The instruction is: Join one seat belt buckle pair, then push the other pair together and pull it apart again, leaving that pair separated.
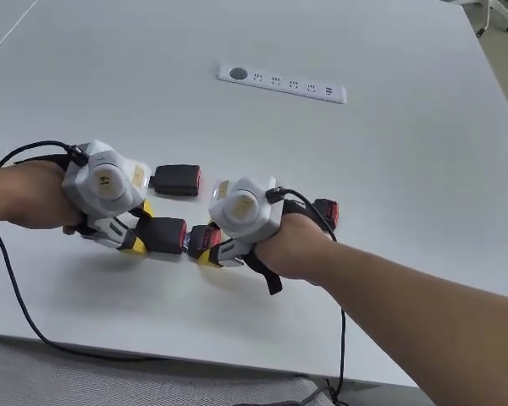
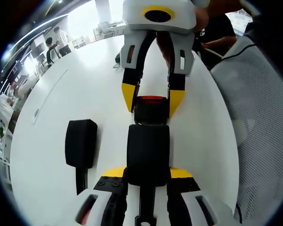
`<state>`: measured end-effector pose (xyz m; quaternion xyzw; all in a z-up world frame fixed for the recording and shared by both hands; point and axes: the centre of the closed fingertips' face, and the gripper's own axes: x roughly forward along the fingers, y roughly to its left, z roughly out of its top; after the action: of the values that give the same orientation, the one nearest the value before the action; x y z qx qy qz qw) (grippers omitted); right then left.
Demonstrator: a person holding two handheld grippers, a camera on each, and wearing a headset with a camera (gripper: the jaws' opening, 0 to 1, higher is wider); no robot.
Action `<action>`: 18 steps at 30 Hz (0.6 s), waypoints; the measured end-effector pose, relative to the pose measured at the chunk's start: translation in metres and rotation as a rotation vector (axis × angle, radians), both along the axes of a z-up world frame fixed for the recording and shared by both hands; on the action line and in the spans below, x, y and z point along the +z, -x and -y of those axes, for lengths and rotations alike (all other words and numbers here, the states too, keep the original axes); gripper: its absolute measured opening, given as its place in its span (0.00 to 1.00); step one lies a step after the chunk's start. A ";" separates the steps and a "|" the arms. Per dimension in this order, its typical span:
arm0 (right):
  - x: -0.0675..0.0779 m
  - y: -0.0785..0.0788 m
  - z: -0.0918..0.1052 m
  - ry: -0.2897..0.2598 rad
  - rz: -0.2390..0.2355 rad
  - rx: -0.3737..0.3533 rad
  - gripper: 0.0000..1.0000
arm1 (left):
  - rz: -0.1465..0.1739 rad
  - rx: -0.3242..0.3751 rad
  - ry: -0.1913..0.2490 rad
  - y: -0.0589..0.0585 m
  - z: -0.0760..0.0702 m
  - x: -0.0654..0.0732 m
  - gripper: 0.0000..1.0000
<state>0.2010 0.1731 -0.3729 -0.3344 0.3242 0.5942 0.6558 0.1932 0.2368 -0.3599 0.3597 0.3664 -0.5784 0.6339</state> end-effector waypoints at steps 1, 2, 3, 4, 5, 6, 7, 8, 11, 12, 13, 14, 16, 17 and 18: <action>0.000 0.000 0.000 0.000 0.002 0.000 0.35 | 0.005 -0.002 -0.004 0.000 0.000 0.000 0.32; 0.000 0.000 0.000 -0.002 0.004 0.000 0.35 | 0.008 -0.001 -0.007 0.000 0.000 0.000 0.32; 0.000 0.000 0.000 -0.005 0.012 0.003 0.35 | 0.008 0.005 -0.010 0.000 0.000 0.001 0.32; 0.000 0.000 0.000 -0.009 0.014 0.003 0.35 | 0.009 0.005 -0.010 0.000 0.000 0.001 0.33; 0.000 0.000 0.000 -0.017 0.008 -0.010 0.36 | 0.008 0.010 -0.009 0.000 0.000 0.001 0.33; 0.000 0.000 0.000 -0.019 0.009 -0.011 0.36 | 0.003 0.020 -0.009 0.000 -0.001 0.001 0.33; 0.002 0.000 -0.001 -0.022 0.014 -0.011 0.36 | 0.001 0.028 -0.008 0.000 -0.001 0.001 0.33; 0.002 0.000 0.000 -0.021 0.011 -0.019 0.36 | 0.001 0.029 -0.012 0.000 -0.002 0.001 0.33; 0.008 0.002 0.000 -0.025 0.006 -0.023 0.35 | 0.013 0.024 -0.027 0.001 -0.006 0.004 0.32; 0.011 0.004 0.001 -0.032 0.006 -0.022 0.35 | 0.014 0.027 -0.025 0.001 -0.006 0.007 0.32; 0.014 0.003 0.001 -0.044 0.002 -0.029 0.34 | 0.015 0.032 -0.016 0.001 -0.006 0.011 0.32; 0.018 0.003 0.001 -0.061 -0.008 -0.040 0.34 | 0.017 0.033 -0.009 0.001 -0.006 0.015 0.32; 0.023 0.002 0.002 -0.072 -0.005 -0.046 0.34 | 0.030 0.024 -0.009 -0.001 -0.007 0.020 0.32; 0.025 0.001 0.003 -0.076 0.000 -0.047 0.34 | 0.035 0.020 -0.010 -0.002 -0.007 0.022 0.33; 0.028 -0.001 0.004 -0.083 0.002 -0.050 0.34 | 0.039 0.017 -0.010 -0.003 -0.007 0.024 0.34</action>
<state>0.2016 0.1692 -0.3449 -0.2993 0.3068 0.5902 0.6841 0.1965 0.2434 -0.3354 0.3710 0.3600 -0.5638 0.6441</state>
